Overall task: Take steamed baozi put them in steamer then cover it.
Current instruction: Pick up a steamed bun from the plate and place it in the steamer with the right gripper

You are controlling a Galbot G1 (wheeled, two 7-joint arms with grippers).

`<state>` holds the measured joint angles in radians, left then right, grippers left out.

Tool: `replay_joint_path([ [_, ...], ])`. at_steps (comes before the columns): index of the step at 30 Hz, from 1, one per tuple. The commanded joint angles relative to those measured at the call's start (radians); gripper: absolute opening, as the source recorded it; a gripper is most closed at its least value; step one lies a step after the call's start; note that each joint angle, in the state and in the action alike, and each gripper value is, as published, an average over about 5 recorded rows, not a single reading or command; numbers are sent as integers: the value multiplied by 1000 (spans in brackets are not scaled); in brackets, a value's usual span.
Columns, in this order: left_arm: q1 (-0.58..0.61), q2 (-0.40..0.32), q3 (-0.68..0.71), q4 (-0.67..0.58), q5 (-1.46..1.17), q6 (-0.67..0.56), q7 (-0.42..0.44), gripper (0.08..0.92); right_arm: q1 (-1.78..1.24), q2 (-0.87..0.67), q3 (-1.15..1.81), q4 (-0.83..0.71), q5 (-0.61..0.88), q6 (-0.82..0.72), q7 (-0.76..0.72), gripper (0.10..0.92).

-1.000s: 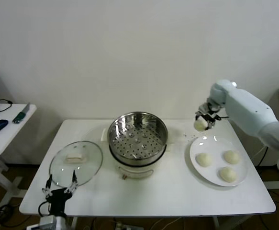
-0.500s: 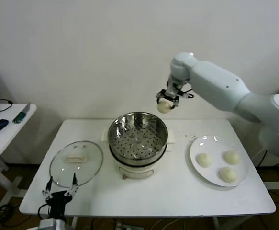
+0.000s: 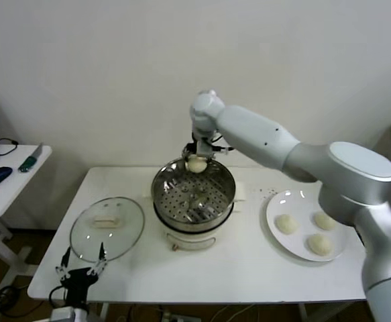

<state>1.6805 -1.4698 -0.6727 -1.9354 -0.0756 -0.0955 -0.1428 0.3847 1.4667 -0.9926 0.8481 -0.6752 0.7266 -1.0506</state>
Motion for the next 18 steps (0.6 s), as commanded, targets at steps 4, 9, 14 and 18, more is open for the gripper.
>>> replay_joint_path([
  [4, 8, 1, 2, 2, 2, -2, 0, 823, -62, 45, 17, -20, -84, 23, 20, 721],
  [9, 17, -2, 3, 2, 2, 0, 1, 823, -74, 36, 13, -19, -72, 15, 16, 729],
  [14, 25, -6, 4, -2, 7, 1, 1, 823, -84, 37, 15, -35, -72, 6, 15, 754],
  [18, 27, -9, 1, -5, 11, 1, 0, 823, -88, 36, 19, -35, -79, 3, 16, 785],
])
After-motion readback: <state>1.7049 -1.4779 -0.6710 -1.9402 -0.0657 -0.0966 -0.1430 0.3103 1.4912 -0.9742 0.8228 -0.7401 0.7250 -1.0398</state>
